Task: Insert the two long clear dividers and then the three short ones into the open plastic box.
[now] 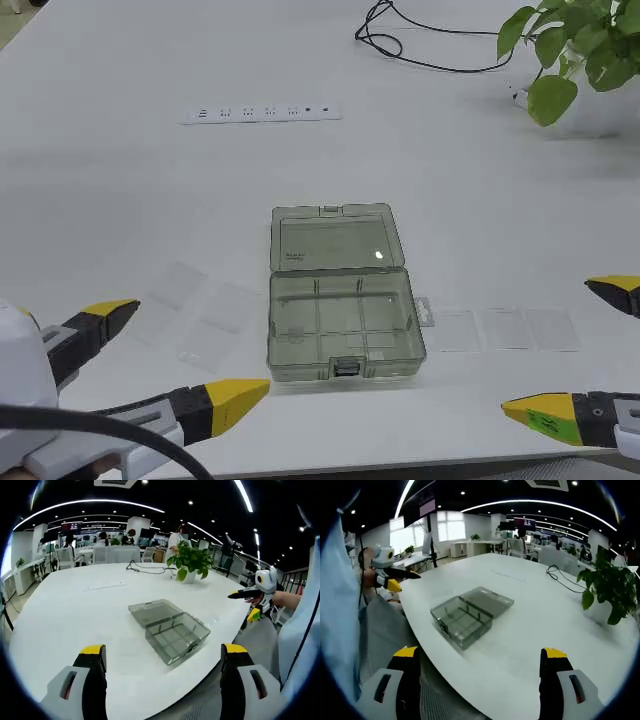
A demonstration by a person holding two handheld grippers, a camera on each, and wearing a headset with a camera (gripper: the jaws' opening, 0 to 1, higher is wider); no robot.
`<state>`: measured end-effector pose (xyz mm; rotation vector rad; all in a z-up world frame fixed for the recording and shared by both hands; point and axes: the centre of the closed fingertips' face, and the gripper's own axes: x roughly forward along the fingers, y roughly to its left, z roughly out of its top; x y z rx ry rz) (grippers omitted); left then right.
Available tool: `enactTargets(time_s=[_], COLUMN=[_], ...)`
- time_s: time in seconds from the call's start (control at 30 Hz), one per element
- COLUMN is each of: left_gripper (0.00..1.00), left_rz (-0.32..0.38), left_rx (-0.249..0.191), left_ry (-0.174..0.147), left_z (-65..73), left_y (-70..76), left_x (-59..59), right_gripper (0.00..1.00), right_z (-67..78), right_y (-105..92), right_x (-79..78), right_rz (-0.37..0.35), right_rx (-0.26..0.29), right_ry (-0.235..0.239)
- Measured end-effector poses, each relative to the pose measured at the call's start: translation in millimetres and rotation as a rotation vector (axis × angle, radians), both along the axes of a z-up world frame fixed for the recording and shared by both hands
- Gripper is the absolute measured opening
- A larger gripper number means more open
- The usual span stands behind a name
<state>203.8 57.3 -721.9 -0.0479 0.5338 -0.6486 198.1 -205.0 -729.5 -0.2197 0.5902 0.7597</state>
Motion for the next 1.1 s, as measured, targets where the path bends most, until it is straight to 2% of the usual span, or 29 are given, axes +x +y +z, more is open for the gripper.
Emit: enactTargets(time_s=[0.13,0.67,1.1], left_gripper=[0.98,0.98,0.98], left_rz=[0.009,0.001,0.003], left_rx=[0.000,0.007,0.014], left_ry=[0.013,0.027,0.026], left_z=[-4.5,-10.2,-8.3], left_y=[2.4,3.6,9.2], left_x=[0.5,-0.2,0.0], right_gripper=[1.00,1.00,1.00], right_z=[-3.6,-4.3,-5.7], right_y=[-4.0,-6.3,-11.0], right_x=[-3.5,-4.0,-4.5], right_rz=[-0.002,-0.012,-0.010], right_rx=[-0.010,-0.017,-0.033], right_ry=[0.007,0.002,0.003])
